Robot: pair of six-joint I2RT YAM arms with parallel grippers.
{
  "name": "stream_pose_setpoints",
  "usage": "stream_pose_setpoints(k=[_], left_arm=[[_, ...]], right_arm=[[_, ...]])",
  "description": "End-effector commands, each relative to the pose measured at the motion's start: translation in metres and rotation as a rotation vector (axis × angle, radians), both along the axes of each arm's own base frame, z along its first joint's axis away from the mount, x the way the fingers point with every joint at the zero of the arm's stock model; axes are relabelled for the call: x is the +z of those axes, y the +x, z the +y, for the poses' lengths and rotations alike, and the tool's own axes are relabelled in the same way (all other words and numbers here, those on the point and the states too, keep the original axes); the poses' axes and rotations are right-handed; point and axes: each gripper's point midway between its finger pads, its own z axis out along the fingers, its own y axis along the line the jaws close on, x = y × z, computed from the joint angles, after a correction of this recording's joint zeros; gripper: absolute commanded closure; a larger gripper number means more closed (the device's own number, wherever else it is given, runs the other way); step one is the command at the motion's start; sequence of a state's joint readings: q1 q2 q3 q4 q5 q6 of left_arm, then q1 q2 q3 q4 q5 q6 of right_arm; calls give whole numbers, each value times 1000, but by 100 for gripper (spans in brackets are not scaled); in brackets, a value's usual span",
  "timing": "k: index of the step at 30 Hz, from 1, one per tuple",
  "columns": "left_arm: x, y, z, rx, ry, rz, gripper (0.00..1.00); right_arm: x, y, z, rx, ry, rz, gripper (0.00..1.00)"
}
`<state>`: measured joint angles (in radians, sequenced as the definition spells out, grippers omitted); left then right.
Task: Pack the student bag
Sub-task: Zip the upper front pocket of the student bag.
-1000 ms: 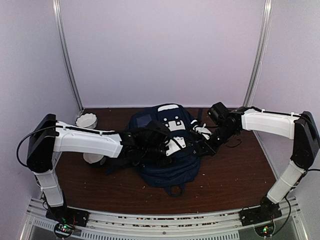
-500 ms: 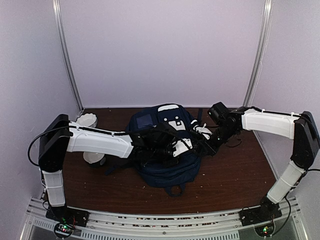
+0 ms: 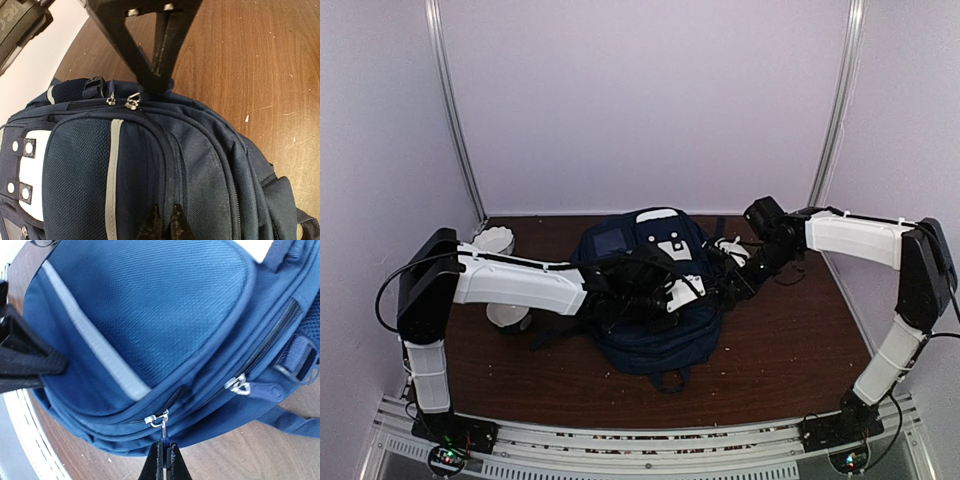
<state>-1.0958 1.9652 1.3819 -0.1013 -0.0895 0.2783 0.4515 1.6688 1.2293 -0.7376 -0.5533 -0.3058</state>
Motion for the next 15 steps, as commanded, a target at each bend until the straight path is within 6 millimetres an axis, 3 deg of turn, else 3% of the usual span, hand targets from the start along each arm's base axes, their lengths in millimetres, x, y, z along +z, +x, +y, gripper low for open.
stream_pose_setpoints(k=[1, 12, 15], left_arm=[[16, -2, 1, 4, -52, 11, 100], [18, -1, 4, 12, -59, 5, 98], [18, 3, 7, 45, -58, -1, 90]], right_arm=[[3, 40, -14, -94, -36, -68, 100], [-7, 63, -11, -131, -26, -65, 100], [-1, 61, -10, -119, -17, -69, 100]])
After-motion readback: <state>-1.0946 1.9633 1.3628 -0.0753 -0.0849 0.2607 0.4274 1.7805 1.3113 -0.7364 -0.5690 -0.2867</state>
